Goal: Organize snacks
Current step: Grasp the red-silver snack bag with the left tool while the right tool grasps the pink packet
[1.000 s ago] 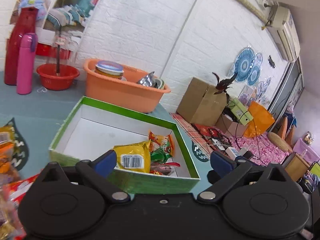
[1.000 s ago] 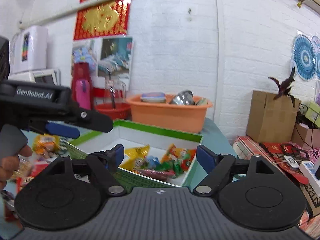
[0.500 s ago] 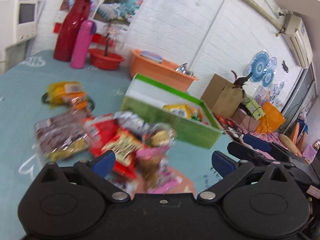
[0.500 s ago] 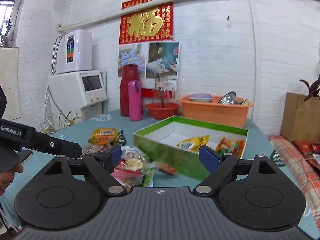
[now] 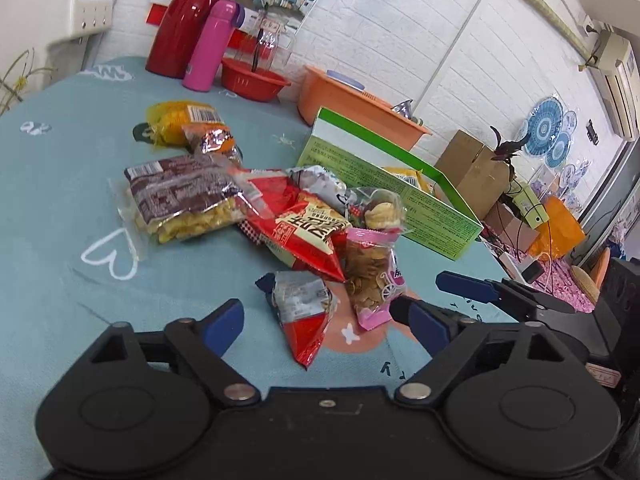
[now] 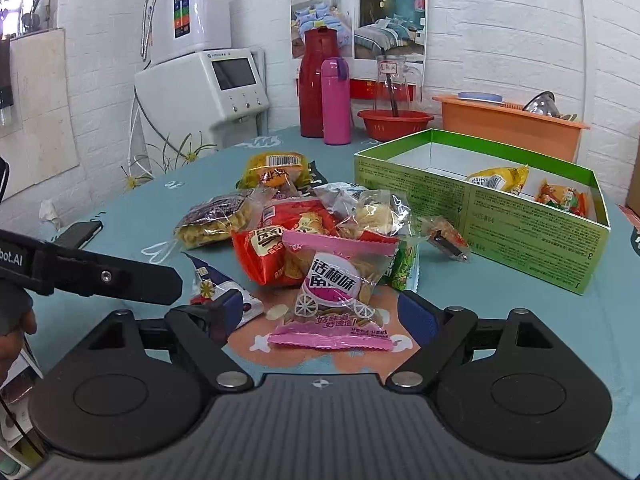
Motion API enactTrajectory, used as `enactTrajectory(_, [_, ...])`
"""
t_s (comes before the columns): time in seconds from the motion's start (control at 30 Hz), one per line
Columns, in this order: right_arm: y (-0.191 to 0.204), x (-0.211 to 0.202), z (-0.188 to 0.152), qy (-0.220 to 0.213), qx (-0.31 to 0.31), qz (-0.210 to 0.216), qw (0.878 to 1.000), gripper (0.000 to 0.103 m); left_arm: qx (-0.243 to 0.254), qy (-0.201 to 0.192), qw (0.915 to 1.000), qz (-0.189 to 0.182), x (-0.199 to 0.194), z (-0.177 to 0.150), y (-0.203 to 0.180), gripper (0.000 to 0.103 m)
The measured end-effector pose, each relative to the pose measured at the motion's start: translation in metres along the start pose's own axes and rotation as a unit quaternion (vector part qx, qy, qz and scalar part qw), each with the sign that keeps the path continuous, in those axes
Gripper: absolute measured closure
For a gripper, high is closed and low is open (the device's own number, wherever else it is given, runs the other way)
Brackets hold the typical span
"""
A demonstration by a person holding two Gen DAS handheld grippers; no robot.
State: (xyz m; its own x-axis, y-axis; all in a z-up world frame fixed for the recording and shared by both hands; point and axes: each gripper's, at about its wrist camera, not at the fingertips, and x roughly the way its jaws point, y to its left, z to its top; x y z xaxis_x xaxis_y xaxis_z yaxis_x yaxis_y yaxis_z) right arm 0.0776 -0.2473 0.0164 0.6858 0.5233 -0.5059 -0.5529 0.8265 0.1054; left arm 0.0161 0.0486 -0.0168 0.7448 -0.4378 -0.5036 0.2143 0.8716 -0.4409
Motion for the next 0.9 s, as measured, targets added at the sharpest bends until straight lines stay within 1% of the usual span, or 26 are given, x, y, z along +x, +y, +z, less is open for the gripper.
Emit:
enactTrajectory(0.07, [-0.003, 0.007, 0.002, 0.002, 0.004, -0.009, 1.0, 0.0, -0.007, 0.006, 1.0, -0.004, 0.003, 0.0, 0.002, 0.0])
enactTrajectory(0.13, [-0.007, 0.016, 0.004, 0.004, 0.012, -0.01, 1.0, 0.0, -0.007, 0.012, 0.9999, -0.001, 0.006, 0.0, 0.003, 0.0])
enactTrajectory(0.23, [-0.014, 0.033, 0.005, 0.017, 0.028, -0.003, 0.999, 0.0, -0.006, 0.014, 0.9999, 0.004, 0.012, 0.001, 0.004, 0.0])
enactTrajectory(0.3, [-0.018, 0.041, 0.003, 0.033, 0.037, 0.002, 0.999, 0.0, -0.006, 0.021, 0.9997, 0.011, 0.019, 0.002, 0.002, 0.0])
enactTrajectory(0.33, [-0.02, 0.043, 0.0, 0.042, 0.044, 0.009, 0.998, 0.006, -0.002, 0.025, 0.9996, 0.012, 0.023, 0.003, 0.002, 0.0])
enactTrajectory(0.37, [-0.024, 0.041, -0.002, 0.042, 0.056, 0.017, 0.997, 0.011, 0.003, 0.029, 0.9995, 0.011, 0.026, 0.003, 0.001, 0.001])
enactTrajectory(0.4, [-0.026, 0.038, -0.004, 0.042, 0.063, 0.02, 0.997, 0.012, 0.005, 0.034, 0.9993, 0.011, 0.03, 0.003, 0.0, 0.005])
enactTrajectory(0.53, [-0.031, 0.027, -0.008, 0.044, 0.06, 0.007, 0.997, 0.011, 0.014, 0.037, 0.9991, 0.015, 0.039, 0.005, -0.003, 0.005])
enactTrajectory(0.6, [-0.034, 0.026, -0.008, 0.045, 0.063, 0.011, 0.997, 0.005, 0.019, 0.036, 0.999, 0.016, 0.042, 0.006, -0.005, 0.006])
enactTrajectory(0.63, [-0.035, 0.028, -0.008, 0.045, 0.067, 0.013, 0.997, 0.005, 0.026, 0.034, 0.9989, 0.019, 0.043, 0.005, -0.006, 0.018])
enactTrajectory(0.67, [-0.035, 0.029, -0.008, 0.043, 0.067, 0.013, 0.997, 0.009, 0.036, 0.033, 0.9986, 0.024, 0.045, 0.004, -0.007, 0.027])
enactTrajectory(0.7, [-0.035, 0.029, -0.008, 0.042, 0.067, 0.014, 0.997, 0.012, 0.041, 0.033, 0.9983, 0.026, 0.046, 0.003, -0.007, 0.038])
enactTrajectory(0.77, [-0.034, 0.03, -0.008, 0.041, 0.062, 0.015, 0.997, 0.016, 0.034, 0.034, 0.9985, 0.026, 0.045, 0.004, -0.007, 0.037])
enactTrajectory(0.8, [-0.033, 0.03, -0.007, 0.041, 0.059, 0.015, 0.997, 0.018, 0.032, 0.039, 0.9985, 0.024, 0.044, 0.004, -0.008, 0.039])
enactTrajectory(0.9, [-0.032, 0.02, -0.008, 0.038, 0.057, 0.016, 0.998, 0.022, 0.028, 0.042, 0.9987, 0.001, 0.034, 0.004, -0.01, 0.042])
